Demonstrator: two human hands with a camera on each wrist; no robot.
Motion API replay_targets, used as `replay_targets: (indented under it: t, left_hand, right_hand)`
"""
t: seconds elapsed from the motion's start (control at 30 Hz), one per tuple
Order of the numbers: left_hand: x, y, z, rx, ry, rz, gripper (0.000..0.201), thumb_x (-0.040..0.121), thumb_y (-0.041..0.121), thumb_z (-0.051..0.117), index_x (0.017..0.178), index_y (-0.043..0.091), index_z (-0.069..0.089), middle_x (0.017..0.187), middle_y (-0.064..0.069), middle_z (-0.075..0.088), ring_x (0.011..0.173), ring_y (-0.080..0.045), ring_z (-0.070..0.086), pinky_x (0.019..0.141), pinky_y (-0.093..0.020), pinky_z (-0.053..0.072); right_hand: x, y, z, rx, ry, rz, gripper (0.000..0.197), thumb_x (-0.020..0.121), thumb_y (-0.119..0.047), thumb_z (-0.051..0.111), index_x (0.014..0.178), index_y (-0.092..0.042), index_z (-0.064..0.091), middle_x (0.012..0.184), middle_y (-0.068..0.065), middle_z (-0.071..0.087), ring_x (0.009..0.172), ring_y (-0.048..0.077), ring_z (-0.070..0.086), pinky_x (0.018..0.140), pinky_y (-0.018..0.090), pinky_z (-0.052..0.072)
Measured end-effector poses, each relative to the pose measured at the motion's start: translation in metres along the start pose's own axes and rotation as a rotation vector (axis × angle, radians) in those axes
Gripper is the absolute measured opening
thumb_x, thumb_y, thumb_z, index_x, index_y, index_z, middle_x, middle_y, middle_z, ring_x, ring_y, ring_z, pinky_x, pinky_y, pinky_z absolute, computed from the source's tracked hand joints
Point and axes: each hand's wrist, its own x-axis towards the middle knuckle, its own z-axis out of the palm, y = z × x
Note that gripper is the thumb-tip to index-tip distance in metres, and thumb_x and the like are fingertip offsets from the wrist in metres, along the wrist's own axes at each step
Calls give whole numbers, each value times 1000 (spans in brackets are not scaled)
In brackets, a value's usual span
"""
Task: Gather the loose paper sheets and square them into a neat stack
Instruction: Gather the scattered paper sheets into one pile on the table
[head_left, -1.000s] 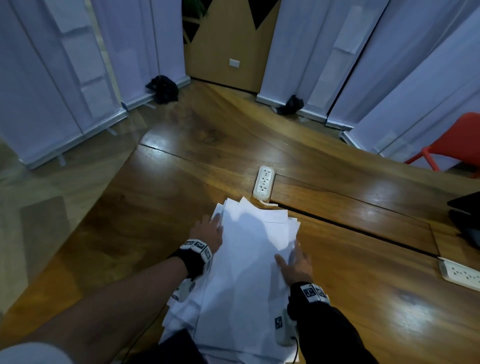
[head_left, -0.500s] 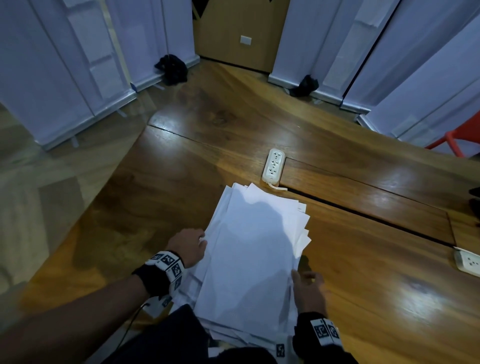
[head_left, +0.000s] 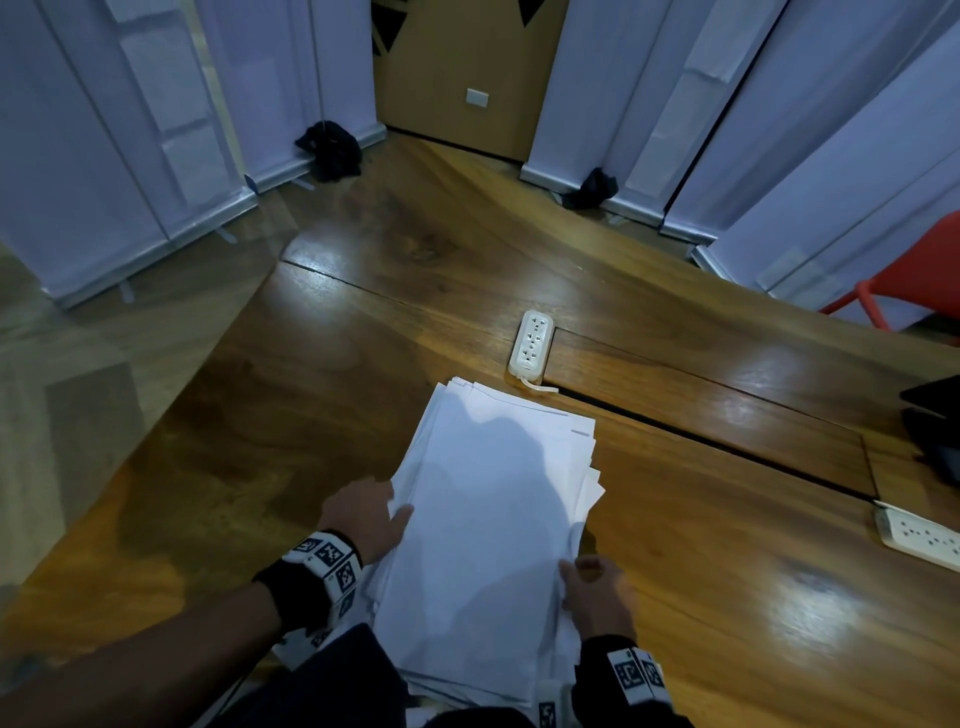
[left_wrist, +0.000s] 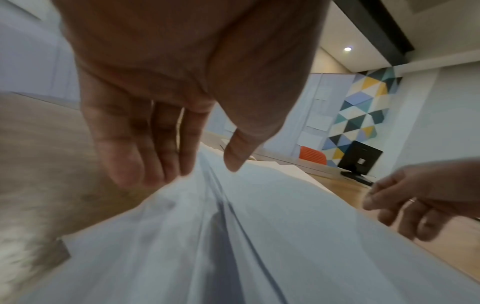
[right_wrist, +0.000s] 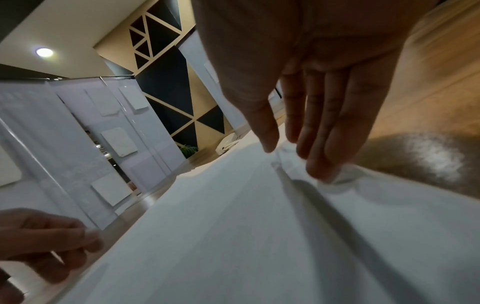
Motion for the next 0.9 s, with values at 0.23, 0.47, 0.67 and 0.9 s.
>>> replay_targets:
  t: [0.23,0.47,0.67,0.9]
  left_hand:
    - [-4,-1,8,103,-184,13,57,90,57,37,119,12,55,124,-8,61,110,-24,60,90,-33,49]
    - [8,-15,-6,-95,-95,-62,26,90,38,50,97,18,64,95,-2,68,86,-18,63,73,-28,50]
    - [6,-36,8,-376,-213,-215,15,79,32,71,81,18,68,87,0,70,82,-14,65,78,-28,55]
    - [8,-33,3,-537,-325,-205,14,77,19,75,83,6,71,85,-7,74,74,-17,70,68,-25,59]
  right_hand:
    - [-1,12,5,-177,-50,1,32,79,-42,65,96,-15,63,92,5,63,87,24,61,78,34,51]
    - [5,15,-9,-149,12,1,13,80,-32,65,79,-19,68,78,1,68,77,21,64,70,30,50]
    - [-2,34,-6,-124,-202,66,12,77,-24,70,67,-18,70,70,2,73,64,17,69,65,30,58]
    - [3,23,3,9,-208,17,18,86,-24,62,69,-23,69,72,3,72,56,15,58,57,27,48]
